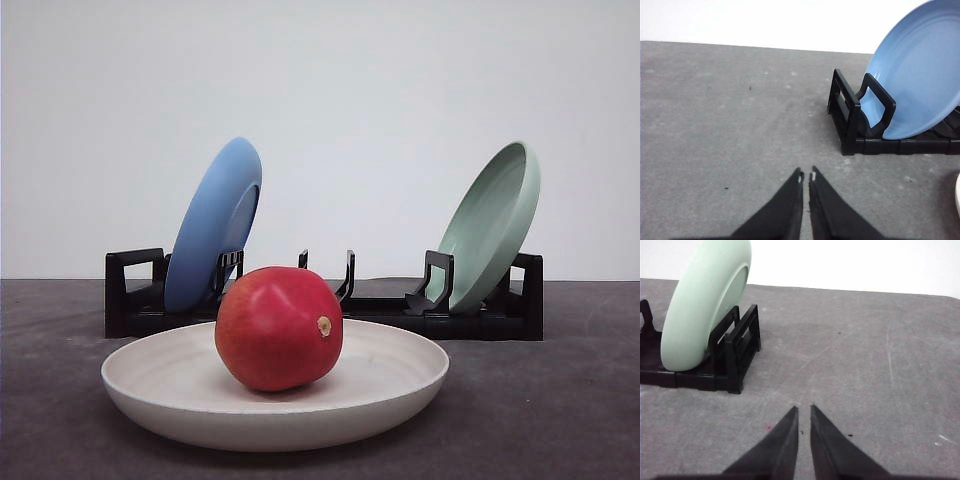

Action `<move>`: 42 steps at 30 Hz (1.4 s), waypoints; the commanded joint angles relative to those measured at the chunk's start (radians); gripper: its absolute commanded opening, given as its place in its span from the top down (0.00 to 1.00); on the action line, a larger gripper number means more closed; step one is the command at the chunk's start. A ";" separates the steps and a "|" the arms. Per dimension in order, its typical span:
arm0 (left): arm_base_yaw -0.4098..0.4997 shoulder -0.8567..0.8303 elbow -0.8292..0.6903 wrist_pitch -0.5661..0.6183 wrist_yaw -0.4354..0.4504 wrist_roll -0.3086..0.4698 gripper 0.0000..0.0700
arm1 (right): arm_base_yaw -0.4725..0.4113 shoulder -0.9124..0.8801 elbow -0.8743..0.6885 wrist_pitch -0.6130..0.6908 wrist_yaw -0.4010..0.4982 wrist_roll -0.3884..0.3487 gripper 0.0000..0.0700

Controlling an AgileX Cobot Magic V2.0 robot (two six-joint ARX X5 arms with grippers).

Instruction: Place pomegranate in white plate

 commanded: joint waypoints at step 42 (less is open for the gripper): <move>0.000 0.000 -0.011 0.000 0.000 -0.008 1.00 | 0.001 -0.001 -0.006 0.012 0.000 0.011 0.94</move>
